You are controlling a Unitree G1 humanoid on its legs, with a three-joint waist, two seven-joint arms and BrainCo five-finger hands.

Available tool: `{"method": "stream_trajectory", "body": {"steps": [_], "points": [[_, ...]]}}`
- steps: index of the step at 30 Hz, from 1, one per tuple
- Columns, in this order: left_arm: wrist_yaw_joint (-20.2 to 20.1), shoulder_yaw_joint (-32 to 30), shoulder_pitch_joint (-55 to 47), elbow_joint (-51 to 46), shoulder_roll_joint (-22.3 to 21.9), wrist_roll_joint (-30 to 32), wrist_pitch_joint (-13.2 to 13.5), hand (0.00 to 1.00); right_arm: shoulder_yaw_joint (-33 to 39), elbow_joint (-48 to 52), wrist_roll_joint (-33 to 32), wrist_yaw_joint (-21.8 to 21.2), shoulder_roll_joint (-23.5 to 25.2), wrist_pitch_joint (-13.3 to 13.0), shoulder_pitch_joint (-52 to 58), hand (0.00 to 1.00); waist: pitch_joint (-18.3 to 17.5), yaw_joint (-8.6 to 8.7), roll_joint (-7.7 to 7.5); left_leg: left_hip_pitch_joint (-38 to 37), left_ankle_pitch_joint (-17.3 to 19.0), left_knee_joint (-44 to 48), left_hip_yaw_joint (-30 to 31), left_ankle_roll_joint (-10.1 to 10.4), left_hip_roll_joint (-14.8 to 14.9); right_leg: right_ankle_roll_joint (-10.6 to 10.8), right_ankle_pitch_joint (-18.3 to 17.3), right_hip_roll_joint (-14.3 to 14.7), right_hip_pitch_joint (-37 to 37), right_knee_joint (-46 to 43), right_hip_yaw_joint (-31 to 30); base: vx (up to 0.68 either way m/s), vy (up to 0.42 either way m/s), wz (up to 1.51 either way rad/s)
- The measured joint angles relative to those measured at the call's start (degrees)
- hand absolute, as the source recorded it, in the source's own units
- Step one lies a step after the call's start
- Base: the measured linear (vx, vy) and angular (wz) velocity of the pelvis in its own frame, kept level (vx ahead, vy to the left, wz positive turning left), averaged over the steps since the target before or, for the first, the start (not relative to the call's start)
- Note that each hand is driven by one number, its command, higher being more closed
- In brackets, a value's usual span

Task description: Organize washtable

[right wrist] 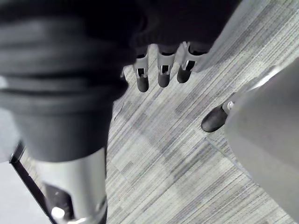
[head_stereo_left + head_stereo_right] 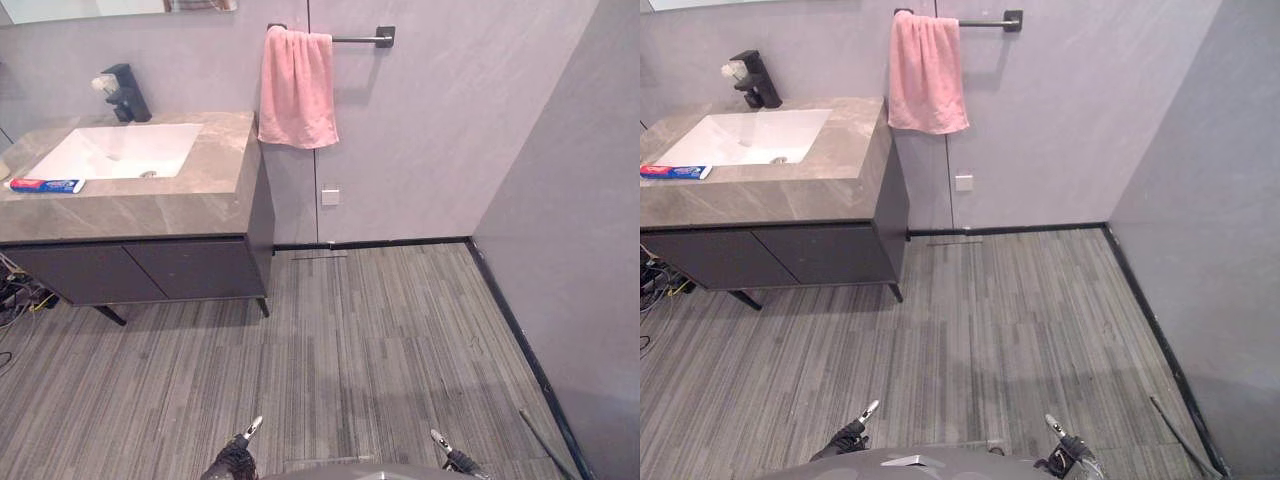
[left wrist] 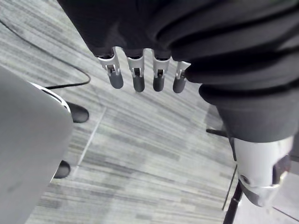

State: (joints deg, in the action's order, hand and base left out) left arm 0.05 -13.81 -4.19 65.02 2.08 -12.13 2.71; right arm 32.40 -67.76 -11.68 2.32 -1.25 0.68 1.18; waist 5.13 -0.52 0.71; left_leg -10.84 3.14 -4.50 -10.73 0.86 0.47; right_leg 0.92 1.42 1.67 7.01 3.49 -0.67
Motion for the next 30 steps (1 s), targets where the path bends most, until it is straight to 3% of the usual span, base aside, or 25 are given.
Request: {"method": "stream_trajectory", "body": {"steps": [10, 15, 30], "points": [[-0.4, 1.0, 0.0, 0.1, 0.2, 0.3, 0.3, 0.0, -3.4, 0.2, 0.1, -0.3, -0.1, -0.1, -0.1, 0.0, -0.3, 0.0, -0.11, -0.6, -0.5, -0.3, 0.0, -0.3, 0.0, -0.1, 0.2, 0.0, 0.1, 0.1, 0.4, 0.04, -0.005, 0.01], [-0.6, 4.9, 1.3, 0.3, 0.5, 2.5, 0.2, 0.0, -7.6, 0.2, 1.7, -0.5, -0.4, -0.2, -0.4, 0.0, -0.3, -0.04, -0.4, -0.6, -0.5, -0.1, 0.0, -0.3, 0.0, 0.1, 0.1, 0.0, 0.2, 0.1, 0.6, 0.05, -0.005, 0.0], [-0.6, 5.6, 1.4, 0.5, 0.6, 2.4, 0.3, 0.0, -8.8, 0.3, 2.1, -0.8, -0.5, -0.2, -0.2, 0.0, -0.1, -0.04, -0.69, -0.2, -0.2, 0.6, 0.1, 0.0, 0.0, 0.2, -0.4, -0.2, 0.1, -0.1, 1.2, -0.04, 0.003, 0.01]]}}
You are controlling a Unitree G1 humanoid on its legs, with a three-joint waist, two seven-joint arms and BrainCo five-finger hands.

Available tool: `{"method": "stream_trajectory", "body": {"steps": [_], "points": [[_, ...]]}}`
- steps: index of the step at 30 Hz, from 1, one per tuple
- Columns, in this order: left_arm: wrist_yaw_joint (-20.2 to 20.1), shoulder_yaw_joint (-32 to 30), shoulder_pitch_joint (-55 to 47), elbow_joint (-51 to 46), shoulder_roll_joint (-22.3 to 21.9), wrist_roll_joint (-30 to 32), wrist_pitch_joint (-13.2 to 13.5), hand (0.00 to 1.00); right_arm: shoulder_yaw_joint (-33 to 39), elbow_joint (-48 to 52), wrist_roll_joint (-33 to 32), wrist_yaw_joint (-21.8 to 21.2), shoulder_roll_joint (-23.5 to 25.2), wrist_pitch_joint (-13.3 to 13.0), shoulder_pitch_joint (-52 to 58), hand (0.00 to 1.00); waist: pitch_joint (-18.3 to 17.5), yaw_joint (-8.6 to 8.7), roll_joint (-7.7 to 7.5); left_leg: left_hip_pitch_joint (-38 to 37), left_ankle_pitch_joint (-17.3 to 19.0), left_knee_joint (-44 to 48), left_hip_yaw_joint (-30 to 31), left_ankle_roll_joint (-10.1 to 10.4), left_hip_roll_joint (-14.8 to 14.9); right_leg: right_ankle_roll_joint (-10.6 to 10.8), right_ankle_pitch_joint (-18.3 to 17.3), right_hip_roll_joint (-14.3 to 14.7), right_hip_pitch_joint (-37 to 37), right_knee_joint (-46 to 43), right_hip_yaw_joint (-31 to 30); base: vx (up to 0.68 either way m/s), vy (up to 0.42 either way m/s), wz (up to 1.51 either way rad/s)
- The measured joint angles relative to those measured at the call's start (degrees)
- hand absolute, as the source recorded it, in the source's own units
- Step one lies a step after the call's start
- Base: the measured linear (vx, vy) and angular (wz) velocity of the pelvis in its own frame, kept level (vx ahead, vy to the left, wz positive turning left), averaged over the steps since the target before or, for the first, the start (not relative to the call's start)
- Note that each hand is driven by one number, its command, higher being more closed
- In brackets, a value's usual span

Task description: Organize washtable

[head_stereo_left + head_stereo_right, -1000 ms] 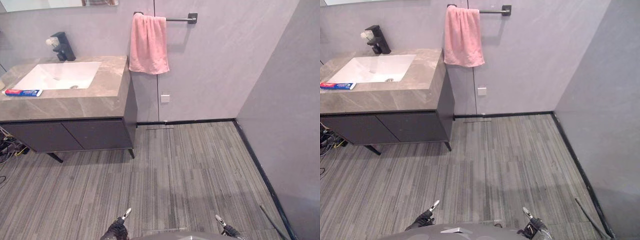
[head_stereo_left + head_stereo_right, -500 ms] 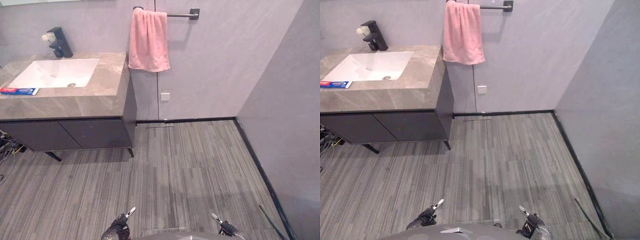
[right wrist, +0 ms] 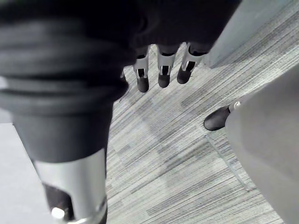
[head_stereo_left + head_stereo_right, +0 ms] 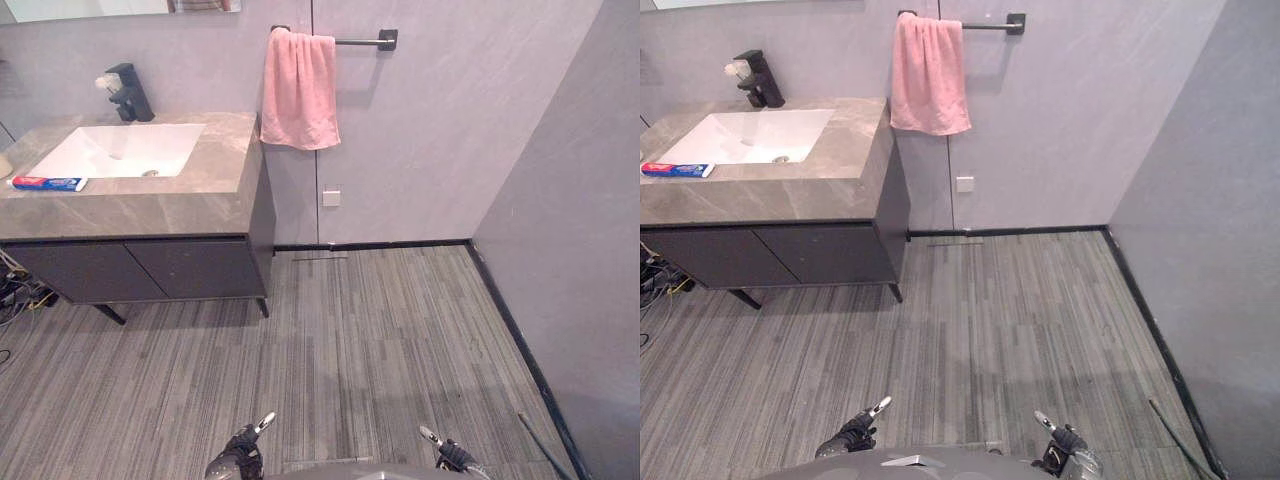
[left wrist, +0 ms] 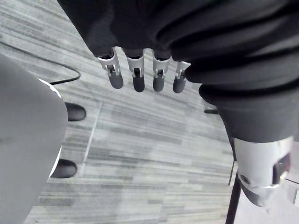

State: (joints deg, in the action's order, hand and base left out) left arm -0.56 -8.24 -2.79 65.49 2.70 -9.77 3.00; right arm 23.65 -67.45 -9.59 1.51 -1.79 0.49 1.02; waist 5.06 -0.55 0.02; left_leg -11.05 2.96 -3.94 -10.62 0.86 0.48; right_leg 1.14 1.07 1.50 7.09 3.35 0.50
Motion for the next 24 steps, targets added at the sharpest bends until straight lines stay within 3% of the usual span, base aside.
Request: {"method": "stream_trajectory", "body": {"steps": [17, 20, 21, 22, 24], "points": [[0.0, 4.0, 0.3, -1.4, 0.9, -1.6, 0.0, 0.0, -1.4, 0.0, 0.0, -0.1, -0.5, 0.3, -1.5, 0.0, 0.8, -0.14, 0.02, 0.7, -0.2, 0.2, 0.3, -0.4, 0.0, -0.1, -0.6, -0.1, -1.5, -2.0, 0.3, 0.03, -0.003, 0.0], [0.1, 4.1, -0.3, -4.4, 1.2, -4.8, -0.3, 0.0, -3.7, 0.7, -0.5, 0.3, -0.7, 0.3, -2.2, 0.0, 2.2, -0.26, -0.47, 2.9, 0.8, 2.4, 0.3, -0.9, -0.5, 0.3, -5.3, -1.1, -6.4, -11.2, 1.0, -0.08, 0.049, 0.08], [0.2, 4.4, -0.8, -5.8, 1.5, -6.4, -0.4, 0.0, -3.9, 1.5, -0.6, 0.5, -0.5, 0.3, -2.1, 0.0, 2.6, -0.37, -1.0, 3.7, 2.0, 3.3, 0.5, -1.3, -1.2, 1.3, -7.8, -2.1, -8.5, -15.1, 1.6, -0.06, 0.056, 0.41], [0.3, 5.7, -1.7, -9.8, 2.2, -9.4, -0.5, 0.0, -4.0, 3.5, -1.1, 0.8, 0.1, 0.3, -1.5, 0.0, 3.4, -0.21, -2.01, 4.7, 3.6, 4.2, 0.0, -1.8, -1.9, 3.3, -10.8, -4.2, -13.4, -25.7, 2.9, -0.07, 0.058, 0.36], [0.5, 6.0, -2.2, -11.7, 2.1, -11.0, -0.6, 0.0, -4.7, 5.2, -3.0, 0.9, -0.1, 0.2, -1.4, 0.0, 4.7, -1.13, -1.53, 4.2, 3.8, 4.8, -0.1, -2.1, -1.8, 2.8, -10.4, -5.2, -19.6, -38.4, 3.4, -0.08, 0.053, 0.18]]}}
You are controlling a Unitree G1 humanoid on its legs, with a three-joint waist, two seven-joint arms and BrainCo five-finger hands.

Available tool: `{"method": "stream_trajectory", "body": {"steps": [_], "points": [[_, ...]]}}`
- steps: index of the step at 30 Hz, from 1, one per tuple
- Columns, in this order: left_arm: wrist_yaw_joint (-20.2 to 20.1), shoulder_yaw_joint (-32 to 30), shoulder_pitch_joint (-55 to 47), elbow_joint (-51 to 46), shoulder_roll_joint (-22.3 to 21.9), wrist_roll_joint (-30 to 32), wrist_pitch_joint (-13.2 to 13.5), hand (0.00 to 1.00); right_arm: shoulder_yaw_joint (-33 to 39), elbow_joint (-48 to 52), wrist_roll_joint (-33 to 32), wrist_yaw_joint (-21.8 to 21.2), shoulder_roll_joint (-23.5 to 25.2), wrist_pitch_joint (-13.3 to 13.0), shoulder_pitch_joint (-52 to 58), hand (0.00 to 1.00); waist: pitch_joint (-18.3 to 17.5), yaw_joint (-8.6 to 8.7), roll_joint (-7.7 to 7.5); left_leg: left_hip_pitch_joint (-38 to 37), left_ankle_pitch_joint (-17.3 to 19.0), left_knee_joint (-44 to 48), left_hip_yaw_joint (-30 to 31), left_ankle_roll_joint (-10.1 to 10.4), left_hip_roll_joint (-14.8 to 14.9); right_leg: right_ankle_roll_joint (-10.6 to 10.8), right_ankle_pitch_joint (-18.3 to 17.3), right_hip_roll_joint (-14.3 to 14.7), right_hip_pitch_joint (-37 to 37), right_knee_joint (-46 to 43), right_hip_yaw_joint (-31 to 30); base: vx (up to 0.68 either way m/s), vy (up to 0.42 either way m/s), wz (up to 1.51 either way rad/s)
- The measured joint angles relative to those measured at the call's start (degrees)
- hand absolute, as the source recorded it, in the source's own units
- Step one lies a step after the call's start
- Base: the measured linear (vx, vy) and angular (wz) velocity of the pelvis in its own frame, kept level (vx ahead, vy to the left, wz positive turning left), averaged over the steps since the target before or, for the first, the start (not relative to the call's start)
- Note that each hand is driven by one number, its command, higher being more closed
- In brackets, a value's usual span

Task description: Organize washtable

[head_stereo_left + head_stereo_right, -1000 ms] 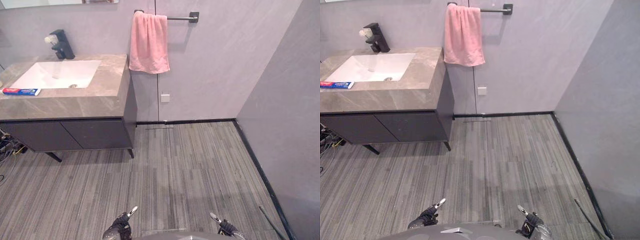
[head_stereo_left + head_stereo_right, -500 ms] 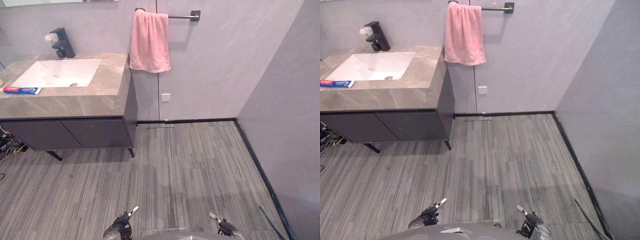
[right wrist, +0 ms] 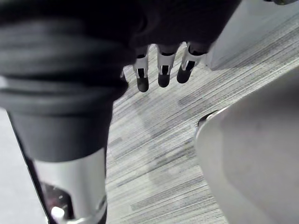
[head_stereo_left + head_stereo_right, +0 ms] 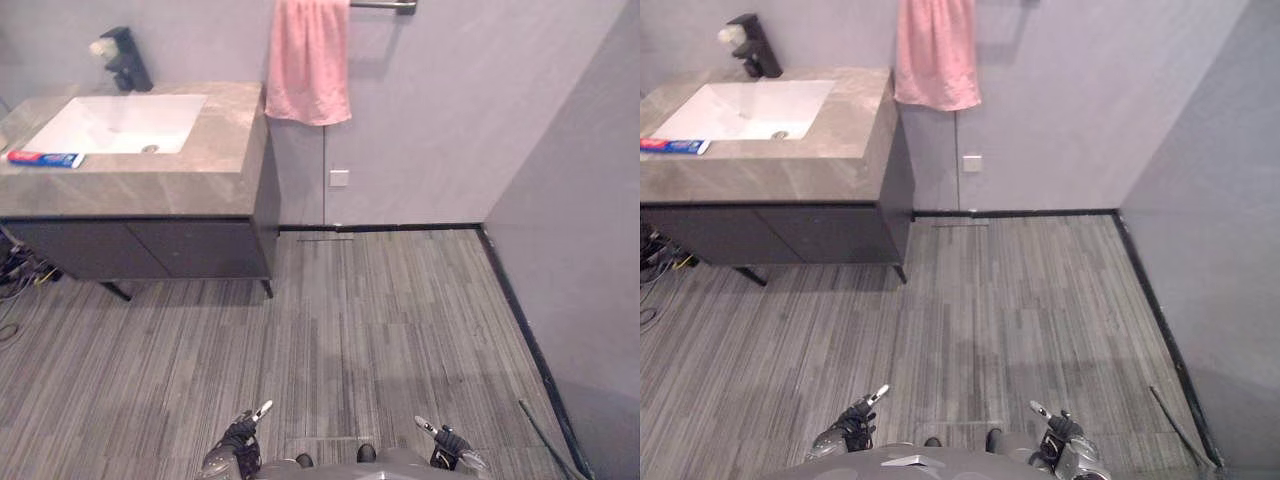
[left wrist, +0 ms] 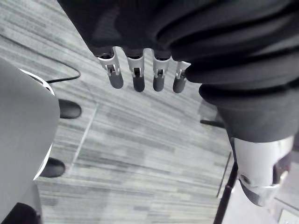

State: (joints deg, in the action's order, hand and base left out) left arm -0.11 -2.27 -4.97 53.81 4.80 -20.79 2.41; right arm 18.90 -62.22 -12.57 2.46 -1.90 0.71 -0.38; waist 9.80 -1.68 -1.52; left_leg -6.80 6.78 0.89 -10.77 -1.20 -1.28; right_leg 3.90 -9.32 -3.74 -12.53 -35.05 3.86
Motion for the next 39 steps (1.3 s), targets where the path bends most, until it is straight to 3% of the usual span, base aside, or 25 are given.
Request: {"method": "stream_trajectory", "body": {"steps": [2, 5, 9, 11, 12, 13, 14, 15, 16, 17, 18, 20, 22, 23, 25, 27, 29, 30, 31, 32, 33, 34, 35, 37, 39], "points": [[0.4, 0.2, -0.9, -2.4, -0.2, -1.4, -0.4, 0.0, -0.3, 1.9, -1.3, 0.0, -0.3, 0.0, -0.2, 0.0, 1.4, -0.24, 0.37, -0.5, 1.6, 2.4, 0.0, 0.3, 1.4, -0.6, -0.5, -2.0, -7.7, -14.0, 0.8, -0.13, 0.087, 0.08], [0.5, 2.1, -1.4, -3.5, 0.2, -1.4, -0.5, 0.0, 1.8, 1.4, -1.7, 0.0, -0.5, 0.0, -0.6, 0.0, 1.6, 0.1, 0.8, -2.0, 3.4, 2.3, 0.1, 1.7, 3.3, -0.5, -0.2, -5.4, -9.4, -3.1, 5.0, -0.16, 0.078, -0.09], [0.4, 5.4, 0.1, -4.5, 0.3, -1.4, -0.8, 0.0, 8.9, -1.5, -1.5, -0.1, -0.9, 1.0, -2.7, 0.0, 2.3, 2.22, 1.05, -4.2, 7.6, 2.0, 0.9, 4.9, 4.7, 2.0, 9.3, -7.1, -9.0, 26.6, 5.4, -0.01, -0.044, -0.04], [0.0, 5.7, 1.2, -3.6, -0.4, -1.9, -0.8, 0.0, 10.9, -3.2, -1.5, 0.0, -1.7, 2.1, -2.6, 0.0, 2.2, 3.27, 1.25, -5.5, 11.4, 4.2, 2.4, 5.5, 6.0, 1.2, 9.3, -7.3, -8.6, 24.4, 4.2, 0.38, -0.369, 0.32], [-0.4, 5.4, 2.7, 0.3, -1.3, -2.3, -0.7, 0.0, 12.7, -3.8, -1.5, 0.1, -2.4, 2.5, -2.3, 0.0, 2.0, 4.22, 3.37, -7.0, 13.7, 5.6, 3.3, 4.7, 9.2, 0.0, 11.8, -4.7, -8.7, 20.0, 4.8, 0.59, -0.48, 0.48], [-0.5, 5.0, 2.9, 2.6, -2.0, -2.5, -0.8, 0.0, 13.1, -3.9, -1.5, 0.1, -2.8, 2.4, -2.1, 0.0, 1.2, 4.33, 5.01, -7.1, 13.0, 8.0, 4.1, 5.5, 10.7, 0.0, 11.8, -3.4, -8.7, 18.7, 4.8, 0.56, -0.482, 0.18], [-0.5, 3.8, 3.6, 4.6, -2.8, -2.5, -1.1, 0.0, 13.3, -4.8, -1.6, 0.3, -3.0, 2.4, -2.6, 0.0, 1.1, 4.46, 5.5, -4.5, 11.6, 15.1, 4.0, 5.7, 12.7, -2.1, 10.7, -1.3, -8.9, 16.3, 4.9, 0.47, -0.493, -0.27], [-0.3, 1.6, 4.8, 5.4, -2.7, -2.4, -1.3, 0.0, 12.9, -5.3, -1.6, 0.3, -3.1, 2.4, -3.8, 0.0, 1.3, 4.37, 5.94, 2.0, 5.8, 32.1, 5.2, 4.9, 15.5, -4.5, 8.6, 0.9, -6.7, 15.3, 5.2, 0.34, -0.491, -0.46], [-0.3, 1.1, 5.0, 5.8, -2.6, -2.4, -1.5, 0.0, 12.3, -5.3, -1.6, 0.3, -3.0, 2.4, -4.0, 0.0, 1.6, 4.32, 6.17, 4.7, 1.7, 38.6, 5.9, 4.3, 16.6, -5.2, 7.5, 1.9, -5.1, 15.5, 5.1, 0.25, -0.411, -0.6], [-0.3, -0.1, 5.3, 6.1, -2.6, -2.4, -1.6, 0.0, 10.7, -5.3, -1.6, 0.5, -2.9, 2.3, -4.7, 0.0, 2.2, 4.13, 6.33, 8.2, -2.5, 49.6, 7.4, 5.6, 17.6, -6.5, 5.7, 3.6, -1.9, 15.8, 4.5, 0.16, -0.247, -0.78], [0.1, -0.8, 5.4, 5.6, -2.3, -2.4, -0.6, 0.0, 7.2, -5.3, -1.6, 0.7, -2.6, 2.1, -6.0, 0.0, 3.4, 3.84, 6.11, 11.9, -1.1, 62.6, 7.0, 4.9, 17.4, -8.3, 4.2, 5.6, 4.4, 17.8, 2.5, 0.14, -0.176, -0.84], [0.5, -1.6, 6.2, 5.4, -1.8, -2.4, 0.3, 0.0, 4.8, -5.2, -1.6, 1.0, -2.3, 1.8, -7.4, 0.0, 4.3, 3.59, 4.42, 15.8, 1.2, 66.9, 4.0, 4.4, 16.7, -9.1, 3.5, 6.0, 10.6, 21.3, 0.8, -0.01, -0.036, -0.62], [0.9, -3.5, 7.1, 4.5, -1.4, -2.4, 0.8, 0.0, 2.8, -5.2, -1.6, 1.9, -2.4, 1.7, -9.1, 0.0, 4.9, 1.75, 3.04, 22.5, 3.9, 58.2, -1.4, 4.1, 15.1, -8.6, 1.8, 4.8, 17.0, 25.4, -1.8, -0.25, 0.028, -0.5], [1.0, -4.0, 6.9, 4.3, -1.4, -2.4, 0.9, 0.0, 2.5, -5.1, -1.6, 2.1, -2.4, 1.6, -9.7, 0.0, 4.9, 1.64, 3.25, 23.9, 4.1, 53.8, -1.8, 4.3, 14.7, -8.2, 1.2, 4.6, 18.3, 26.2, -2.2, -0.08, -0.003, -0.52], [1.9, -6.9, 5.9, 4.6, -1.6, -2.4, 0.8, 0.0, 2.7, -4.6, -2.1, 2.6, -2.0, 0.8, -11.2, 0.0, 5.5, 0.95, 3.24, 24.0, 2.9, 28.7, -1.3, 5.8, 12.6, -5.1, -1.6, 2.9, 22.5, 27.0, -4.1, 0.34, -0.042, -0.62], [2.2, -7.7, 4.3, 5.5, -2.0, -2.5, 0.5, 0.0, 2.1, -2.8, -2.1, 2.6, -2.0, -0.1, -10.3, 0.0, 4.6, 1.06, 4.11, 23.4, -0.4, 13.1, 4.0, 7.3, 10.8, -2.8, -5.1, 1.4, 24.5, 27.0, -5.1, 0.27, 0.037, -0.63], [2.6, -8.7, 3.6, 7.1, -1.8, -2.4, 0.6, 0.0, 1.3, -1.2, -2.1, 2.6, -2.3, -0.6, -7.8, 0.0, 3.5, 0.75, 4.57, 23.7, -2.7, 15.4, 4.7, 6.9, 10.0, -0.1, -10.5, -1.1, 27.0, 23.9, -6.9, 0.41, 0.179, -0.54], [2.9, -8.5, 3.6, 7.6, -2.0, -2.3, 0.5, 0.0, 1.3, -1.4, -2.0, 2.5, -2.3, -0.5, -6.3, 0.0, 2.4, 0.85, 5.21, 23.7, -7.0, 18.2, 4.2, 6.2, 9.7, 1.5, -11.5, -1.6, 27.2, 20.4, -7.6, 0.56, 0.199, -0.37], [2.9, -8.5, 3.6, 7.9, -2.2, -2.3, 0.5, 0.0, 1.3, -1.5, -2.0, 2.5, -2.3, -0.5, -5.8, 0.0, 2.2, 0.85, 5.09, 23.7, -7.5, 19.1, 4.2, 5.7, 9.3, 1.6, -11.5, -2.0, 26.7, 18.5, -7.8, 0.57, 0.163, -0.06], [2.9, -8.0, 3.7, 9.2, -0.7, -1.0, 0.5, 0.0, 1.6, -1.9, -2.0, 2.2, -1.0, -0.3, -3.1, 0.0, 0.1, 1.46, 2.04, 22.5, -4.8, 20.1, 2.8, 4.0, 6.2, 3.6, -9.5, -4.9, 21.9, 6.9, -7.9, 0.58, 0.153, 0.15], [2.6, -7.5, 4.0, 9.3, 0.3, 0.2, 0.2, 0.0, 3.4, -3.3, -2.0, 1.7, 0.3, -0.1, -2.5, 0.0, 0.2, 1.93, -0.1, 19.3, -3.5, 19.0, 2.4, 3.0, 4.3, 3.1, -3.5, -6.0, 18.2, -3.9, -8.3, 0.61, 0.155, 0.36], [2.5, -6.9, 4.5, 10.4, 1.0, 1.5, -0.2, 0.0, 5.2, -4.5, -1.9, 1.3, 0.6, 0.1, -2.2, 0.0, 0.5, 2.73, -0.91, 14.8, -2.7, 16.9, 2.5, 1.8, 3.6, 4.4, 3.1, -6.1, 14.0, -15.0, -9.0, 0.43, 0.081, 0.27], [2.4, -6.7, 4.5, 11.1, 1.1, 1.7, -0.5, 0.0, 6.3, -5.3, -1.9, 1.3, 0.5, 0.1, -1.9, 0.0, 0.6, 2.46, -0.92, 10.1, -2.6, 14.2, 2.7, 1.6, 3.7, 2.8, 1.0, -5.7, 12.1, -19.1, -7.7, 0.25, 0.044, 0.17], [2.3, -6.3, 4.0, 11.3, 0.6, 2.2, -0.5, 0.0, 6.3, -5.0, -1.4, 1.2, 0.2, 0.0, -1.6, 0.0, 0.8, 2.5, 0.41, 1.9, -2.6, 7.6, 2.5, 1.6, 5.1, -0.4, -3.7, -4.3, 10.2, -14.9, -3.4, -0.02, -0.011, 0.05], [1.9, -6.3, 4.5, 11.3, 0.2, 2.1, -0.5, 0.0, 6.5, -4.1, -1.4, 1.1, 0.4, 0.0, -1.5, 0.0, 0.6, 2.71, 0.46, -0.3, -2.6, 4.9, 2.5, 1.6, 5.6, 0.9, -4.9, -1.8, 8.3, -2.7, -3.2, -0.22, -0.014, 0.3]]}}
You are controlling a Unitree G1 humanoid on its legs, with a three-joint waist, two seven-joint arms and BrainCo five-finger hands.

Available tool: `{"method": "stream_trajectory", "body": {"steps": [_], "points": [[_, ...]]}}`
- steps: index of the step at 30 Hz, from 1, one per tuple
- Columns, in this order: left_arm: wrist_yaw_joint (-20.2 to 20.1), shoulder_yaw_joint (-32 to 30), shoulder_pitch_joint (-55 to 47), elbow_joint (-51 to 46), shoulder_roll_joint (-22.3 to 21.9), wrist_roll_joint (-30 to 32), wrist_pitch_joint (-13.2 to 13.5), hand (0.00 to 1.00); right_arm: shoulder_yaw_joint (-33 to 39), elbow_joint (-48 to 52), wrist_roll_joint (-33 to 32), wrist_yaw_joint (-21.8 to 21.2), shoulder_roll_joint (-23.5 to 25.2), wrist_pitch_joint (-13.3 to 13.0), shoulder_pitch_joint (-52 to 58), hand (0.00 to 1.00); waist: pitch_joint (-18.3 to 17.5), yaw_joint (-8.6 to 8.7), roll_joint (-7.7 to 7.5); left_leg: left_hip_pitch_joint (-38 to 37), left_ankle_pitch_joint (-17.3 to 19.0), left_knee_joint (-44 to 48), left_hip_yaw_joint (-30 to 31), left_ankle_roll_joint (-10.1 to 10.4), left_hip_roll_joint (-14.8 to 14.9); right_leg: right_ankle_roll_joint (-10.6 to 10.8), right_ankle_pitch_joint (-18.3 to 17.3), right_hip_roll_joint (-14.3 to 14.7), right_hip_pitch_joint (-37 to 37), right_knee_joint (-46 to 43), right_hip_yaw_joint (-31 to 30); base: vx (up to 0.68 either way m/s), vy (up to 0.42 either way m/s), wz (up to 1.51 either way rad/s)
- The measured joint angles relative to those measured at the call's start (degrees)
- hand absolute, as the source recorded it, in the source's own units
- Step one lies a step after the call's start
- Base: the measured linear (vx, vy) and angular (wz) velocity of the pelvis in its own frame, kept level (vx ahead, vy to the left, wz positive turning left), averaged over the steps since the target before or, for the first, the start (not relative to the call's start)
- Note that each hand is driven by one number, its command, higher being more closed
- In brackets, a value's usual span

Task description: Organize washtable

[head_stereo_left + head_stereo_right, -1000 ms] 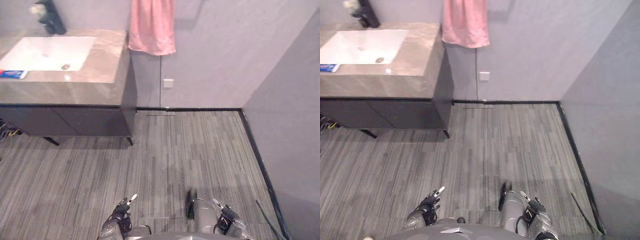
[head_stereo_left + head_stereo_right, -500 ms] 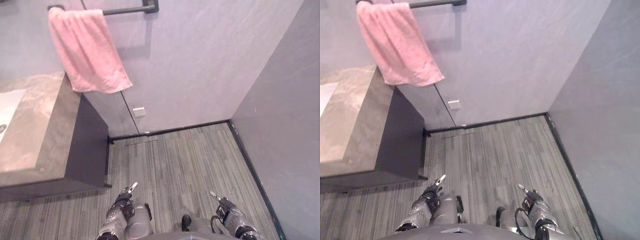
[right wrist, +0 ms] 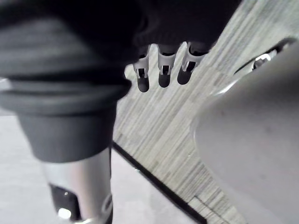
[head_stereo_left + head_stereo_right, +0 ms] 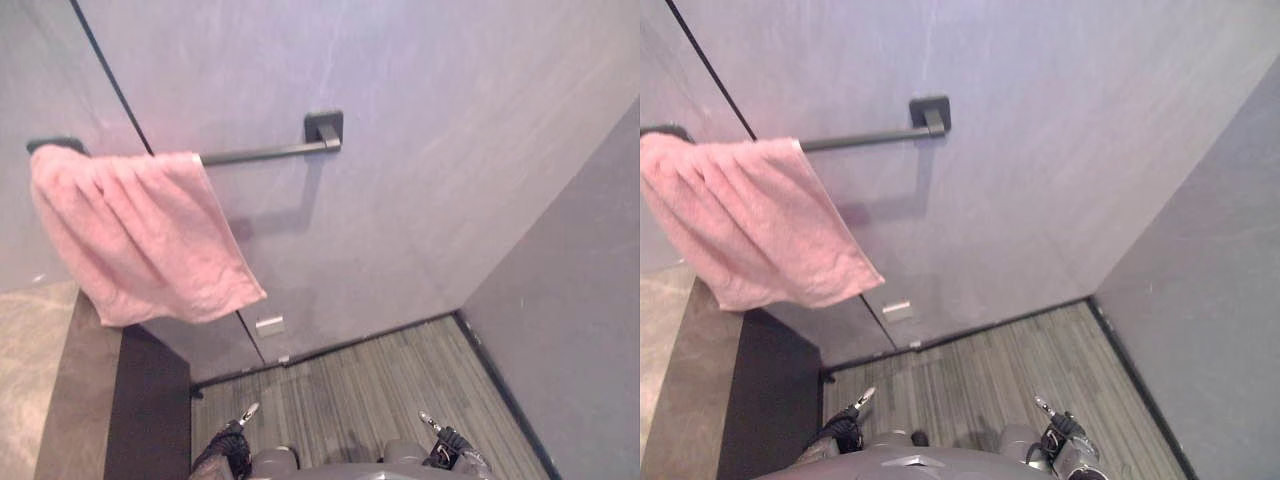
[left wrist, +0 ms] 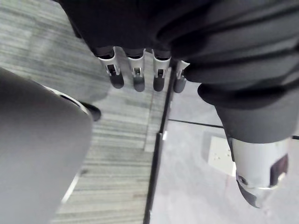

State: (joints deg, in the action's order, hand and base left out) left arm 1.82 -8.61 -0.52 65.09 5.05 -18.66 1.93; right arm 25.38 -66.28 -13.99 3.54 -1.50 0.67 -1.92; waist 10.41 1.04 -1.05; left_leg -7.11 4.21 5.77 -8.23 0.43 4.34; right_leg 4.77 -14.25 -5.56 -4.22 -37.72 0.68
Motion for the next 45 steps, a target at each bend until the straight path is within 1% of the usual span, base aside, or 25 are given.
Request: {"method": "stream_trajectory", "body": {"steps": [1, 2, 3, 6, 8, 10, 12, 13, 14, 15, 16, 17, 18, 19, 20, 21, 22, 23, 26, 27, 31, 34, 39, 41, 45], "points": [[-0.3, -0.1, 0.0, -0.3, -0.3, 0.1, 0.3, 0.0, 0.1, 0.2, 0.0, -0.1, 0.3, 0.0, 0.3, 0.0, -0.3, -0.06, -0.59, -0.7, 0.1, -1.2, 0.2, 0.2, -0.9, 0.4, 3.1, 0.7, -0.3, 11.5, 0.1, -0.25, -0.081, 0.35], [-0.4, -0.8, 0.0, -0.6, 0.1, 0.2, 0.5, 0.0, 0.2, 0.3, 0.0, -0.2, 0.9, 0.1, 0.7, 0.0, -1.0, -0.51, -2.55, -1.4, 0.4, -2.0, 0.6, 0.9, -2.5, -1.7, 8.1, -0.2, -0.9, 17.3, 0.4, -0.11, -0.156, 0.24], [-0.2, -2.6, 0.1, 0.1, -1.2, 1.1, 0.5, 0.0, 0.8, 0.4, 0.0, -0.4, 0.6, 0.1, 0.8, 0.0, -1.3, -0.93, -0.9, -2.2, 0.7, -2.8, 0.7, 1.7, -2.0, -2.2, 7.0, -0.2, 0.7, 18.8, 1.1, 0.05, -0.161, 0.02], [-0.2, -4.7, -2.0, 0.2, -3.5, 2.2, 0.5, 0.0, 1.3, 0.6, 0.5, -0.4, -0.5, 0.0, 1.2, 0.0, -2.4, -0.74, 1.71, -3.7, 0.7, -4.3, 0.7, 2.0, -0.5, -2.5, 7.9, 1.4, 5.1, 25.0, 2.2, 0.15, -0.129, 0.04], [-0.2, -5.2, -2.3, 0.1, -4.1, 2.3, 0.6, 0.0, 0.9, 0.7, 2.3, -0.4, -0.6, 0.0, 1.3, 0.0, -2.9, -0.94, 2.11, -4.4, 1.0, -4.6, 0.9, 2.5, 0.3, -2.8, 8.6, 2.2, 7.3, 27.7, 3.2, 0.1, -0.079, 0.17], [-0.2, -7.0, -2.2, -0.1, -4.3, 2.3, 0.8, 0.0, -1.5, 1.1, 2.6, -0.4, -0.6, -0.2, 1.1, 0.0, -2.7, -1.39, 1.71, -3.4, 1.9, -2.7, 1.3, 3.7, 1.0, -2.9, 8.9, 2.6, 8.2, 29.1, 4.4, 0.04, -0.051, 0.29], [-0.1, -8.1, -1.6, -0.7, -3.6, 2.2, 1.1, 0.0, -3.1, 1.1, 4.0, -0.5, -0.1, -0.3, 1.0, 0.0, -2.0, -1.51, 0.53, 0.1, 3.4, 3.7, 2.7, 4.7, 1.0, -2.9, 9.0, 1.9, 8.4, 29.0, 6.1, -0.04, -0.011, 0.45], [0.0, -8.4, -1.7, -1.5, -3.1, 2.2, 1.3, 0.0, -3.1, 1.0, 4.2, -0.6, 0.3, -0.4, 0.4, 0.0, -1.4, -1.78, -0.48, 3.1, 3.6, 8.0, 2.6, 5.1, 1.1, -2.9, 9.0, 1.3, 8.1, 28.7, 6.9, -0.09, 0.033, 0.36], [0.1, -9.5, -1.2, -2.1, -2.0, 2.1, 1.1, 0.0, -2.7, 1.1, 4.5, -0.6, 0.4, -0.3, 0.0, 0.0, -1.3, -1.93, -1.07, 4.8, 5.4, 11.5, 0.0, 4.1, 1.9, -3.0, 9.2, 0.7, 7.5, 29.2, 7.9, -0.08, 0.054, 0.29], [0.2, -9.6, -1.2, -1.7, -1.9, 2.0, 0.7, 0.0, -2.7, 1.1, 4.5, -0.6, 0.5, -0.3, -0.2, 0.0, -1.2, -1.87, -0.87, 5.2, 6.5, 13.6, -2.5, 3.1, 3.4, -3.0, 9.2, 0.9, 7.6, 29.2, 8.2, -0.02, 0.047, 0.2], [0.2, -9.2, -1.8, -1.4, -1.9, 1.9, 0.6, 0.0, -3.5, 1.1, 4.5, -0.7, 0.5, -0.4, -0.3, 0.0, -1.1, -1.63, -0.71, 5.1, 8.4, 16.1, -5.2, 2.5, 6.1, -3.0, 9.2, 0.9, 7.9, 29.2, 8.6, 0.04, -0.005, 0.19], [0.0, -9.0, -2.2, -1.6, -1.9, 1.9, 0.4, 0.0, -4.7, 1.5, 4.5, -0.8, 0.0, -0.4, 0.0, 0.0, -1.3, -1.65, -0.59, 4.6, 8.8, 16.9, -6.2, 2.2, 8.2, -2.5, 9.4, 0.4, 7.9, 29.2, 8.9, 0.03, -0.033, 0.2], [0.0, -8.8, -2.5, -1.9, -2.2, 1.8, 0.7, 0.0, -5.4, 1.7, 4.5, -0.7, -0.2, -0.4, 0.4, 0.0, -1.6, -1.58, -0.29, 4.3, 8.6, 16.2, -6.2, 2.4, 9.1, -2.0, 9.7, 0.1, 7.7, 29.2, 8.9, -0.01, -0.024, 0.15], [0.1, -8.7, -3.1, -2.7, -2.9, 1.8, 0.9, 0.0, -5.6, 2.7, 4.5, -0.7, -0.3, -0.4, 1.0, 0.0, -2.3, -1.51, 0.79, 4.2, 8.0, 13.1, -4.1, 5.2, 9.0, -1.0, 10.0, -0.1, 6.9, 29.2, 8.8, -0.03, 0.151, 0.09], [0.4, -7.9, -4.3, -4.4, -3.4, 2.1, 1.1, 0.0, -7.2, 4.1, 4.4, -0.3, -0.4, -0.6, 1.6, 0.0, -3.5, -1.29, 0.89, 3.4, 7.5, 6.4, -3.3, 6.8, 6.3, 1.0, 11.3, -1.3, 5.5, 30.7, 8.5, -0.02, 0.2, 0.09], [0.8, -6.7, -4.4, -4.5, -2.8, 2.2, 1.2, 0.0, -8.2, 4.2, 4.4, -0.3, -0.1, -0.6, 1.8, 0.0, -3.8, -1.19, 0.11, 3.1, 6.0, 4.2, -3.3, 6.3, 4.9, 1.0, 12.1, -2.2, 5.3, 31.6, 8.3, 0.03, 0.281, 0.13], [1.3, -4.2, -4.5, -4.6, -1.3, 2.2, 1.2, 0.0, -9.3, 4.5, 4.3, -0.1, 0.4, -0.5, 2.0, 0.0, -4.2, -1.34, -1.04, 1.7, 3.3, 0.0, -3.4, 5.4, 2.4, 1.6, 13.5, -3.8, 5.3, 33.5, 8.2, 0.01, 0.203, 0.18], [1.5, -1.4, -4.5, -5.0, -0.4, 2.2, 1.1, 0.0, -10.3, 5.8, 3.8, 0.3, 0.6, -0.6, 2.2, 0.0, -4.4, -1.28, -1.26, 0.7, 1.7, -2.7, -3.3, 4.7, 0.7, 2.2, 14.4, -5.1, 5.4, 34.2, 8.0, 0.0, 0.208, 0.14], [1.5, 2.8, -4.5, -8.9, -0.2, 2.2, 1.3, 0.0, -13.7, 9.5, 3.7, 0.8, 0.6, -0.7, 2.4, 0.0, -4.7, -1.2, -0.88, 0.1, 0.4, -5.2, -3.4, 3.5, -1.4, 2.6, 14.8, -6.7, 5.3, 34.3, 7.8, -0.04, 0.135, 0.06], [1.5, 4.0, -4.4, -10.8, -0.1, 2.2, 2.1, 0.0, -15.3, 11.4, 3.4, 0.9, 0.6, -1.1, 2.3, 0.0, -4.7, -1.17, -0.77, -0.1, -0.1, -6.2, -3.4, 3.3, -1.8, 2.5, 14.8, -7.0, 5.2, 34.4, 7.7, -0.04, 0.08, 0.04], [2.1, 5.3, -4.6, -16.8, -0.8, 1.9, 3.0, 0.0, -18.2, 20.0, 1.9, 1.3, 1.0, -1.5, 2.3, 0.0, -4.7, -1.1, -0.64, -0.3, -1.7, -8.6, -3.5, 3.4, -1.9, 3.4, 15.4, -6.8, 4.3, 34.7, 7.7, -0.01, 0.01, 0.0], [3.0, 5.2, -7.2, -25.1, -2.0, 1.0, 3.5, 0.0, -19.0, 29.2, 1.5, 2.3, 1.0, -2.3, 2.3, 0.0, -4.8, -0.96, -0.65, -0.5, -1.8, -8.8, -3.7, 3.5, -1.8, 3.5, 15.6, -6.5, 4.4, 35.2, 7.5, 0.03, -0.019, -0.06], [6.1, 3.8, -10.5, -38.7, -3.3, 1.7, 6.2, 0.0, -20.0, 43.7, 1.6, 3.0, 0.9, -6.2, 1.9, 0.0, -4.8, -1.3, -0.77, -1.2, -1.8, -9.6, -3.9, 3.5, -1.8, 3.6, 16.5, -6.4, 4.8, 36.7, 7.5, 0.07, -0.004, -0.04], [7.9, 1.9, -11.1, -44.3, -4.5, 2.2, 8.0, 0.0, -21.4, 49.1, 1.6, 3.0, 0.7, -7.7, 1.3, 0.0, -4.8, -1.52, -0.8, -0.8, -1.8, -9.6, -3.8, 3.5, -1.8, 3.5, 16.7, -6.5, 5.0, 37.2, 7.7, 0.03, -0.006, 0.08], [9.7, -0.8, -11.5, -50.1, -6.6, 2.3, 9.4, 0.0, -25.3, 55.3, 1.6, 2.7, 0.3, -8.4, -0.6, 0.0, -4.6, -1.83, -1.08, -0.2, -1.7, -9.7, -2.8, 3.4, -1.8, 3.5, 16.7, -6.6, 5.3, 37.4, 8.4, 0.01, 0.002, 0.14]]}}
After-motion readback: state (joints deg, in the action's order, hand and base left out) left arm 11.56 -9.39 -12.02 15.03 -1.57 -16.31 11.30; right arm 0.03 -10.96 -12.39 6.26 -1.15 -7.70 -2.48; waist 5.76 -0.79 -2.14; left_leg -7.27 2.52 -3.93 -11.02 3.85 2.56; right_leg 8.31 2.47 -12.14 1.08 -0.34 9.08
